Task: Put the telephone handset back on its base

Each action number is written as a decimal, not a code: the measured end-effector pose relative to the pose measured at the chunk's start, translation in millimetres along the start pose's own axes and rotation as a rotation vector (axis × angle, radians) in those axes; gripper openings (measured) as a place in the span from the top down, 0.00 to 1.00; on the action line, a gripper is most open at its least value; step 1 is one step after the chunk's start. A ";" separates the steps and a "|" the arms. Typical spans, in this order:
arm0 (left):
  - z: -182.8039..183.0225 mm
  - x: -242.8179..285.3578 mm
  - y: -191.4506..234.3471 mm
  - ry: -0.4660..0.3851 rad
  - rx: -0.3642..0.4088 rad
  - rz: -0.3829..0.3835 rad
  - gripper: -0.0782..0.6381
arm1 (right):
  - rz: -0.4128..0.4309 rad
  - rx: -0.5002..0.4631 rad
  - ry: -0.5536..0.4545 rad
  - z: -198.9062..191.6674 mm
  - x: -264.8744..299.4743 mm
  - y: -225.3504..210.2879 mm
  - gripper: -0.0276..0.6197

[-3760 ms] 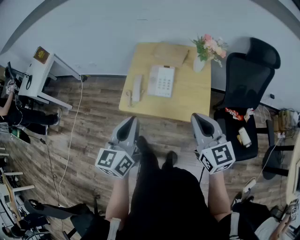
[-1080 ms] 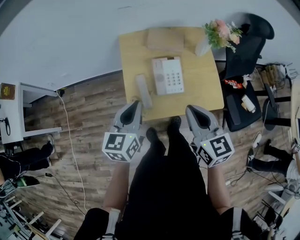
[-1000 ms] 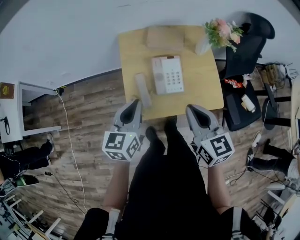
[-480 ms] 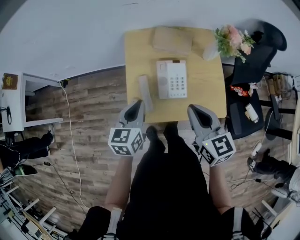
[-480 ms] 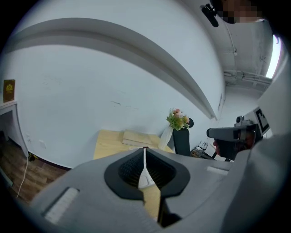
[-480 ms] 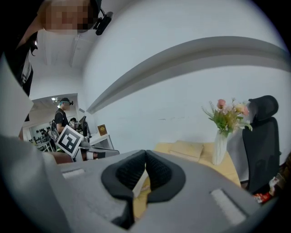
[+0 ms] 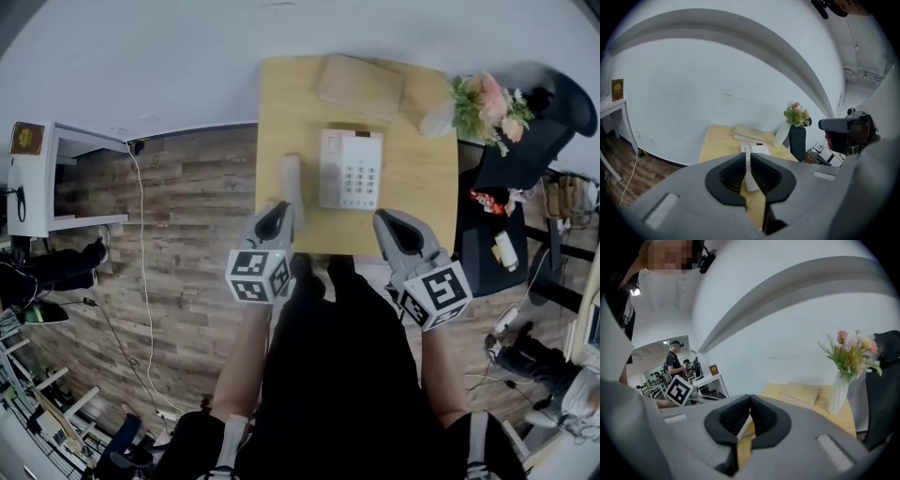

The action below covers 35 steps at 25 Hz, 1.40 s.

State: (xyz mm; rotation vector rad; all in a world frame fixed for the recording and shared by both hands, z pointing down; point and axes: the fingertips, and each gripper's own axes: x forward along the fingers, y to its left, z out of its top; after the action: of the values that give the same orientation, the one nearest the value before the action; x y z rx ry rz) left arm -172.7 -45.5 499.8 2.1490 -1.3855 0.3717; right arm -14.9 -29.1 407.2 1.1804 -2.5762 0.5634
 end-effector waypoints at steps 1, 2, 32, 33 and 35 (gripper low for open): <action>-1.8 4.0 1.7 0.004 -0.006 0.011 0.87 | 0.012 -0.004 0.005 0.2 3.1 -2.6 0.95; -4.0 8.3 3.3 0.007 -0.012 0.022 0.87 | 0.024 -0.007 0.010 -0.1 6.2 -5.8 0.95; -99.2 89.4 48.7 0.215 -0.080 0.240 0.63 | 0.202 -0.013 0.161 -41.0 31.2 -50.0 0.95; -100.7 91.5 50.0 0.219 -0.083 0.246 0.63 | 0.202 -0.012 0.164 -42.8 31.8 -51.0 0.95; -103.6 95.7 52.5 0.228 -0.085 0.253 0.61 | 0.199 -0.008 0.168 -46.0 32.6 -52.5 0.95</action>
State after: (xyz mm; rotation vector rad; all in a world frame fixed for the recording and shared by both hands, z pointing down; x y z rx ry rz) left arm -172.3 -73.4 647.7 1.8035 -1.5132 0.6216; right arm 7.5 -61.8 473.3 0.8398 -2.5626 0.6630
